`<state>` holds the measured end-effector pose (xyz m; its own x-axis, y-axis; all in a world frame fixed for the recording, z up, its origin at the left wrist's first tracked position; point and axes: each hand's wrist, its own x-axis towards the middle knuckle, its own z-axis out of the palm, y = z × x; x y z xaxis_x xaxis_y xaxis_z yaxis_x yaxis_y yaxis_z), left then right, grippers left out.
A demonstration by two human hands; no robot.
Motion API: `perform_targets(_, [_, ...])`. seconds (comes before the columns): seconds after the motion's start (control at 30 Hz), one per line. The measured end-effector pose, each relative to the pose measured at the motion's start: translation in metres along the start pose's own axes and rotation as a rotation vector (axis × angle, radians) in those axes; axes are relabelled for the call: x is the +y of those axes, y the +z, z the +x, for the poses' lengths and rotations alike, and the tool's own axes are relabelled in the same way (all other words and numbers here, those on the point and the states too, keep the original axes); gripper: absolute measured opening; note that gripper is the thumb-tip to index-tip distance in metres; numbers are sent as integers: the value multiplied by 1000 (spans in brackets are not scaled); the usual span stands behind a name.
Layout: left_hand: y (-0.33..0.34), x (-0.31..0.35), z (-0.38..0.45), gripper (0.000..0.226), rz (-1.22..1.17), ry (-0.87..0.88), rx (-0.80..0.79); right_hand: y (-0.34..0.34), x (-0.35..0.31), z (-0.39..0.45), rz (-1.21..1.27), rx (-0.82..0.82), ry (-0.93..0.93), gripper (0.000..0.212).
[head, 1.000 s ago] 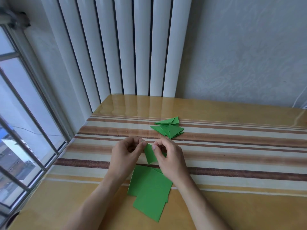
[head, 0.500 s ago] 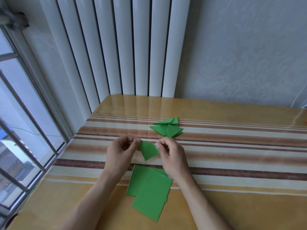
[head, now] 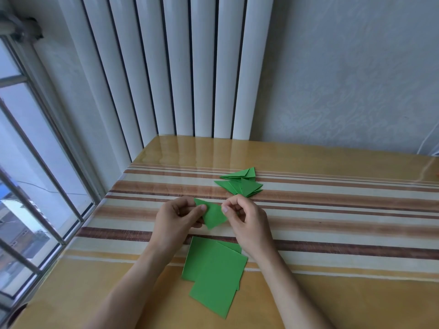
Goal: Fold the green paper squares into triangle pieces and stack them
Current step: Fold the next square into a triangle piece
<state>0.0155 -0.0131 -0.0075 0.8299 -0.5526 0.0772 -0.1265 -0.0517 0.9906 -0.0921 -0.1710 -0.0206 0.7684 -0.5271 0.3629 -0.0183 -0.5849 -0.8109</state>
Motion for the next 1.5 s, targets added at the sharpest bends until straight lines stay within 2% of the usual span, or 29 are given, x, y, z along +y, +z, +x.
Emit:
perform_targets(0.07, [3, 1, -2, 29, 7, 19, -45, 2, -3, -1, -2, -26, -45, 5])
perform_targets(0.2, [7, -2, -2, 19, 39, 35, -108, 3, -4, -1, -19, -27, -88, 5])
perform_targets(0.4, [5, -1, 0, 19, 49, 46, -51, 2, -5, -1, 25, -4, 30, 10])
perform_targets(0.6, [5, 0, -1, 19, 67, 49, -14, 3, -4, -1, 8, -18, 59, 13])
perform_targets(0.97, [1, 3, 0, 23, 7, -61, 105, -3, 0, 1, 7, -16, 148, 11])
perform_targets(1.27, [-4, 3, 0, 9, -5, -65, 151, 1, 4, 1, -172, -24, -2, 11])
perform_targets(1.4, [5, 3, -3, 3, 80, 21, 67, 5, 2, 0, -167, -59, -95, 8])
perform_targets(1.5, [12, 6, -7, 3, 53, 38, 15, 9, 0, -1, -171, -73, -167, 8])
